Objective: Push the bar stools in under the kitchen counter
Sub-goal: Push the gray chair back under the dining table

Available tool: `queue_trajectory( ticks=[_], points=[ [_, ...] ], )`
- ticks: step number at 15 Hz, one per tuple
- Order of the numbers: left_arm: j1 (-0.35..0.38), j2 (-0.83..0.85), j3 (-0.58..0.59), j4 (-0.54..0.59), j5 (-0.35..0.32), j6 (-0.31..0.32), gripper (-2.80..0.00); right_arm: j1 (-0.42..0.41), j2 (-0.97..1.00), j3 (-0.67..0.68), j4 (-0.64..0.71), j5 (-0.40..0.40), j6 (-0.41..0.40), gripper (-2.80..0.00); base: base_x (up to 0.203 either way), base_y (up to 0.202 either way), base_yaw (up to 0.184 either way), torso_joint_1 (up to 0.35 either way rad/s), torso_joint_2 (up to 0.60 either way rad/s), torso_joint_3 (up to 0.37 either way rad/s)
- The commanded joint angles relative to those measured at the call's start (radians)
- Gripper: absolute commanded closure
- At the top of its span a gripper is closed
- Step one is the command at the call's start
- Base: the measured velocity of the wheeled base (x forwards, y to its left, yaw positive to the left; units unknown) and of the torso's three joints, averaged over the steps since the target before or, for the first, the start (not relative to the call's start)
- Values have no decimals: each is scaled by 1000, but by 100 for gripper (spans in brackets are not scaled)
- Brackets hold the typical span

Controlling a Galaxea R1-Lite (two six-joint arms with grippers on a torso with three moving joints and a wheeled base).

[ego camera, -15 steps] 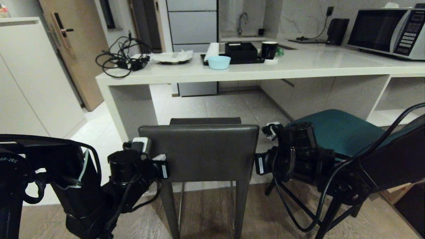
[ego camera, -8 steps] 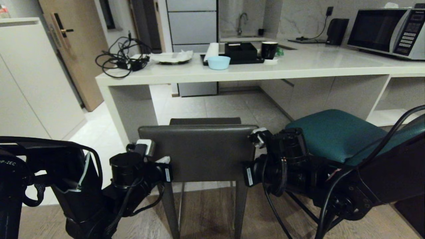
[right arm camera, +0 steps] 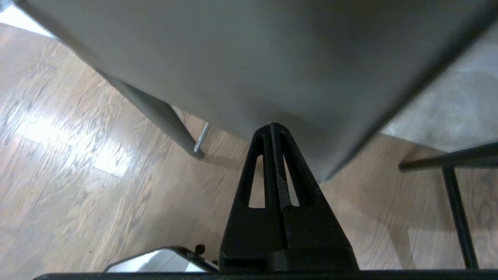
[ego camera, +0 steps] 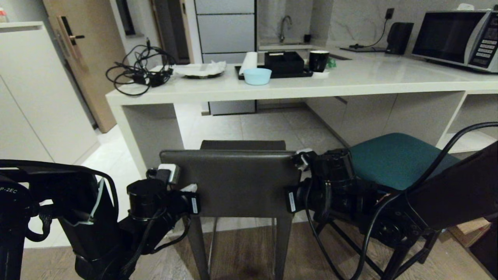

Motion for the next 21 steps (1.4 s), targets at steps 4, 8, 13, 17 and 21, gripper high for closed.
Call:
queue_trajectory(
  ticks=[4, 8, 13, 17, 21],
  points=[
    [-1, 1, 4, -8, 0, 10, 0, -15, 25, -23, -4, -1, 0, 0, 192, 0, 1, 2, 2, 2],
    [-1, 1, 10, -8, 0, 10, 0, -15, 30, -26, -4, -5, 0, 0, 187, 0, 2, 1, -1, 3],
    [-3, 0, 26, -13, 2, 10, 0, -15, 41, -23, -9, -29, 0, 0, 188, 0, 3, 3, 3, 1],
    [32, -3, 91, -85, -4, 8, 0, -15, -15, 23, -3, -37, -4, 0, 62, 0, 3, 2, 3, 0],
    [189, 3, 257, -93, -140, 25, 0, -90, -72, 129, -5, -38, -11, 0, 0, 0, 0, 0, 0, 0]
  ],
)
